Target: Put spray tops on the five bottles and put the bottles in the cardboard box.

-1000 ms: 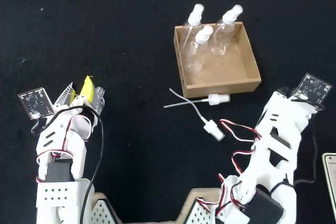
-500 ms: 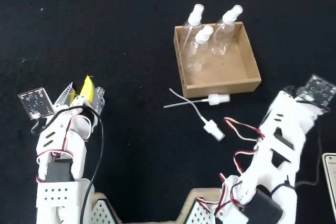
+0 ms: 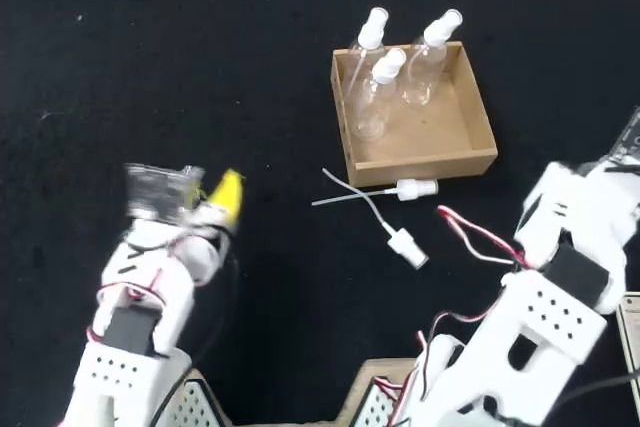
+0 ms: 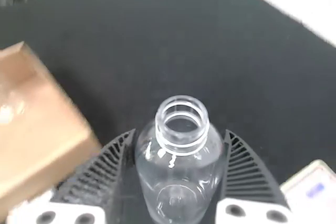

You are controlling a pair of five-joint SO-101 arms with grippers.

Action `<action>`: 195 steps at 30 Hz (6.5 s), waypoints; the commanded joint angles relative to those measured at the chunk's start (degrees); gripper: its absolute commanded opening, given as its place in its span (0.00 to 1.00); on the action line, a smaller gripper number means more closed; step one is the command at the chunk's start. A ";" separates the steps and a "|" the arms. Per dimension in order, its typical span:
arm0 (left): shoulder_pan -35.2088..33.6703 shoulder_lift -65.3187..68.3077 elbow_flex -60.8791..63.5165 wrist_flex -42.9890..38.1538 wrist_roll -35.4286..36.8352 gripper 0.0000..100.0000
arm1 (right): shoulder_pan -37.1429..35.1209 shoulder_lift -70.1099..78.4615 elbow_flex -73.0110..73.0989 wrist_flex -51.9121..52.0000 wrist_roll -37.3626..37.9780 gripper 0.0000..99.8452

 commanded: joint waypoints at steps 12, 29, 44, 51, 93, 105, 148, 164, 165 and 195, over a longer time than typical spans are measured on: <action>20.18 23.91 -19.30 11.16 -11.52 0.16 | -1.58 -2.42 -7.96 19.60 5.45 0.17; 38.64 53.80 -28.09 -5.80 -14.42 0.22 | 10.90 -2.51 -11.56 28.75 22.07 0.18; 40.22 78.68 -44.44 -4.75 -32.70 0.28 | 14.07 -2.51 -11.74 28.75 24.35 0.18; 39.87 84.84 -48.48 -13.36 -33.76 0.28 | 16.26 -2.51 -11.82 28.66 25.67 0.18; 37.14 75.25 -42.77 -2.64 -30.07 0.03 | 15.74 -2.51 -11.47 29.01 25.93 0.18; 29.58 65.23 -45.41 13.71 -9.49 0.27 | 15.82 -2.51 -11.12 29.10 25.93 0.18; 32.04 117.98 -92.79 18.37 3.43 0.17 | 16.26 -2.51 -8.04 26.73 26.02 0.18; 25.01 100.92 -86.29 42.37 -1.23 0.05 | 14.95 -2.51 -8.22 26.73 25.93 0.18; 23.34 98.20 -84.09 42.11 -1.58 0.05 | 13.98 -2.51 -8.04 26.73 25.93 0.18; -6.46 66.73 -36.18 2.81 6.68 0.16 | -44.57 -2.59 14.11 7.56 1.32 0.17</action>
